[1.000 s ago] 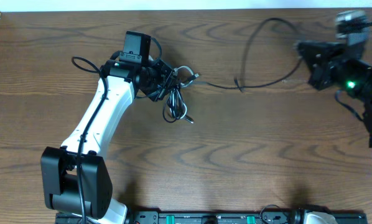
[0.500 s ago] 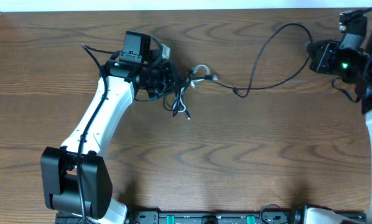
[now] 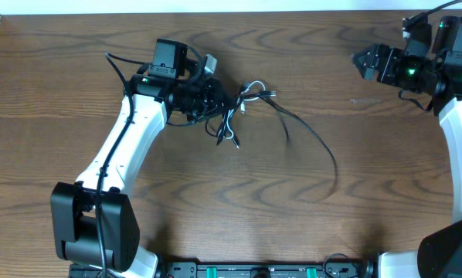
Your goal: Untangle cables
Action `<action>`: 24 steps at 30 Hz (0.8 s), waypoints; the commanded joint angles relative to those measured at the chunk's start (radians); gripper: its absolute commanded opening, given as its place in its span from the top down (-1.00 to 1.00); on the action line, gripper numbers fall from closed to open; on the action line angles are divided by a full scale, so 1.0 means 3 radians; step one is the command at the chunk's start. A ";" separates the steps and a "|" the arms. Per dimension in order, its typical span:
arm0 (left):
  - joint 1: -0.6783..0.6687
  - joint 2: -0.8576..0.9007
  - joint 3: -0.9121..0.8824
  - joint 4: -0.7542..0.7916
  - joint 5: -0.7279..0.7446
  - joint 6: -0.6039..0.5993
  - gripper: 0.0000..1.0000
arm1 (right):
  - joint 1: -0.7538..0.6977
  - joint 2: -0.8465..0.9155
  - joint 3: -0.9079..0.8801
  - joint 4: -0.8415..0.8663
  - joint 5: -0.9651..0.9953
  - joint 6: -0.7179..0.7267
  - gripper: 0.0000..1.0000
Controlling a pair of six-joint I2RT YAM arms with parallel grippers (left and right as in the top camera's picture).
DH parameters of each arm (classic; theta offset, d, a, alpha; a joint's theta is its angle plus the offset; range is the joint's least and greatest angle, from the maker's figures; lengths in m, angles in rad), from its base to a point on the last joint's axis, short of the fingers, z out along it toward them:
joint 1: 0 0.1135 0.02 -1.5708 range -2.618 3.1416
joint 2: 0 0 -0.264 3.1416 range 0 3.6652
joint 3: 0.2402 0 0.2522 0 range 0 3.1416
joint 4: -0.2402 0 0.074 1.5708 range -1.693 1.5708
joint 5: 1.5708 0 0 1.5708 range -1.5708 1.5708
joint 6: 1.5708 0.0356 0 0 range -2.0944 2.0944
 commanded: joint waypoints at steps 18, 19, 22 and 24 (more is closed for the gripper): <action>0.0008 0.0023 -0.0001 -0.0023 -0.1136 -0.2890 0.86 | 0.1180 -0.0010 0.0020 -0.0333 -0.0338 -0.0736 -0.83; 0.0008 0.0023 -0.0001 -0.0023 -0.1122 -0.2890 0.85 | 0.1227 -0.0009 0.0019 -0.0334 -0.0338 -0.0736 -0.83; 0.0008 0.0023 -0.0001 -0.0010 -0.1099 -0.2864 0.85 | 0.1389 0.0027 0.0018 -0.0329 -0.0338 -0.0740 -0.83; 0.0008 0.0023 -0.0001 -0.0010 -0.1097 -0.2864 0.85 | 0.1500 0.0080 0.0018 -0.0306 -0.0340 -0.0739 -0.82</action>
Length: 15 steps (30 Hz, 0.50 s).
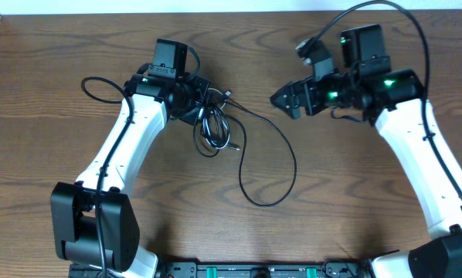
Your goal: Untangle cables
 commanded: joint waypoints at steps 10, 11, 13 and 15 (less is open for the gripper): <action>0.0008 0.0022 -0.0001 0.0000 0.0084 -0.0081 0.85 | 0.0637 0.0581 0.0018 0.0445 -0.0009 -0.0061 -0.52; 0.0008 0.0022 -0.0001 0.0000 0.0084 -0.0081 0.85 | 0.0688 0.0645 0.0018 0.0509 0.0009 -0.0058 -0.48; 0.0008 0.0022 -0.0001 -0.0001 0.0084 -0.0081 0.85 | 0.0755 0.0739 0.0018 0.0598 0.0098 0.0039 -0.40; 0.0008 0.0022 -0.0001 -0.0001 0.0083 -0.0081 0.85 | 0.0806 0.0811 0.0018 0.0676 0.0221 0.0209 -0.40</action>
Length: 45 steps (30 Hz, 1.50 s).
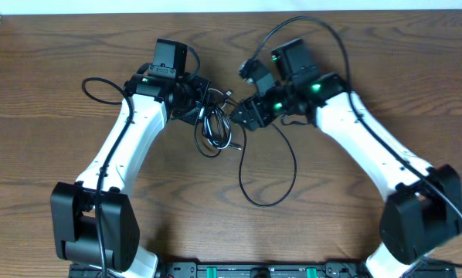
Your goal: Untangle cables
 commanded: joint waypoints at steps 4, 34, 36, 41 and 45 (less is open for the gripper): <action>0.0028 0.0022 -0.0001 0.0000 0.0028 -0.0018 0.85 | 0.0113 0.0106 0.0019 0.0172 0.0155 0.0315 -0.40; 0.0083 0.0022 -0.0001 0.0024 0.0116 -0.0017 0.85 | 0.0322 0.0323 0.0019 0.0599 0.0212 0.0505 0.24; 0.0083 0.0022 -0.0001 0.0023 0.0116 -0.0013 0.85 | 0.0322 0.0323 0.0019 0.0618 0.0286 0.0607 0.44; 0.0083 0.0022 -0.0001 0.0024 0.0090 0.0441 0.85 | 0.0305 0.0322 0.0019 0.0617 0.0292 0.0668 0.92; 0.0086 0.0022 -0.0001 0.0027 0.0090 0.1209 0.85 | 0.0238 0.0294 0.0019 0.0615 0.0183 0.0804 0.98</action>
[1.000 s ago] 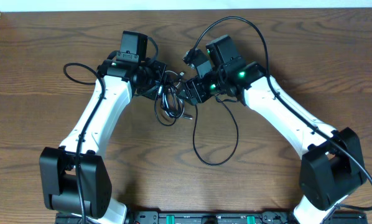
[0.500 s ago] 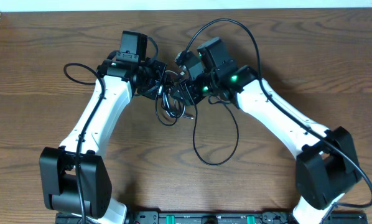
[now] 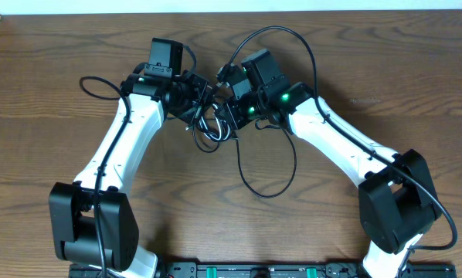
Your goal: Untangle cables
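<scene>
A tangle of black cables (image 3: 212,131) lies on the wooden table just left of centre. One long strand (image 3: 271,191) loops out from it toward the front and curves back up to the right. My left gripper (image 3: 195,106) sits at the upper left of the tangle, shut on the cables. Reaching in from the right, my right gripper (image 3: 224,110) has its fingertips at the upper right of the tangle, very close to the left one. The overhead view does not show how wide its jaws stand.
The arms' own black supply cables arch over the table: one loop (image 3: 92,83) left of the left wrist, another (image 3: 281,35) above the right wrist. The table's back edge (image 3: 231,13) runs close behind both grippers.
My right gripper has moved a little further left, from just right of the tangle to its upper right edge. The left gripper and the tangle have barely shifted.
The left gripper first held the tangle near the table's middle, its long strand trailing right, while the right arm stayed at the far right. The tangle then lay further left with the strand looped forward. The right gripper stood nearer at each moment and is now at the tangle.
</scene>
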Action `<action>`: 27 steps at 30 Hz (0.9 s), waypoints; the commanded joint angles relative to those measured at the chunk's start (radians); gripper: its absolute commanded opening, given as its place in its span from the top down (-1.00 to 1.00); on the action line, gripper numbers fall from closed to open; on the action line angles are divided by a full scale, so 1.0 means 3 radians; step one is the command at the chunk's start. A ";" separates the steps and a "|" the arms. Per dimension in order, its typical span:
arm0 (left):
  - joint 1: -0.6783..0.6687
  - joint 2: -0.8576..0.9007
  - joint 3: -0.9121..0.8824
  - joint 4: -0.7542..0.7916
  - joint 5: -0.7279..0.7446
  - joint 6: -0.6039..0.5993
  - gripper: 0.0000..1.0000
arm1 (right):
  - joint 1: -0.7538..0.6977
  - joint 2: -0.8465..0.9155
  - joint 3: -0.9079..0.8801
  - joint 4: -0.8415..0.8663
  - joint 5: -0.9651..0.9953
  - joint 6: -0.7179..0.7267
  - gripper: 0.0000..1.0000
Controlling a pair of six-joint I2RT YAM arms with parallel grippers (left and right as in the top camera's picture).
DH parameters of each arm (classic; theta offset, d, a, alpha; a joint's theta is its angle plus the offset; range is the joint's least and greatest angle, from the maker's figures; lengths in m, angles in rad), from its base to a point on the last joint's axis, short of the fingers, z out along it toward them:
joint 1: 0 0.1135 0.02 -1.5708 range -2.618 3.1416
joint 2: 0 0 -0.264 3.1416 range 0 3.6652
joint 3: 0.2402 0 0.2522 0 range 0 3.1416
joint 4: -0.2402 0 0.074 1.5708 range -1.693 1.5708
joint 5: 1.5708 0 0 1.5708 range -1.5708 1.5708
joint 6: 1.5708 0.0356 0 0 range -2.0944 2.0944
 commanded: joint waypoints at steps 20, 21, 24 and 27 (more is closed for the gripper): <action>0.0122 -0.0745 -0.0001 -0.0042 0.0102 0.2945 0.68 | -0.0813 -0.0793 0.0020 -0.0551 -0.0484 0.0003 0.98; 0.0120 -0.0755 -0.0001 -0.0039 0.0141 0.2941 0.68 | -0.0818 -0.0805 0.0020 -0.0553 -0.0495 0.0003 0.99; 0.0103 -0.0754 -0.0001 -0.0031 0.0219 0.2804 0.70 | -0.0802 -0.0807 0.0020 -0.0551 -0.0642 -0.0083 0.98; 0.0092 -0.0748 -0.0001 -0.0027 0.0192 0.2579 0.72 | -0.0758 -0.0807 0.0019 -0.0571 -0.0641 -0.0173 0.95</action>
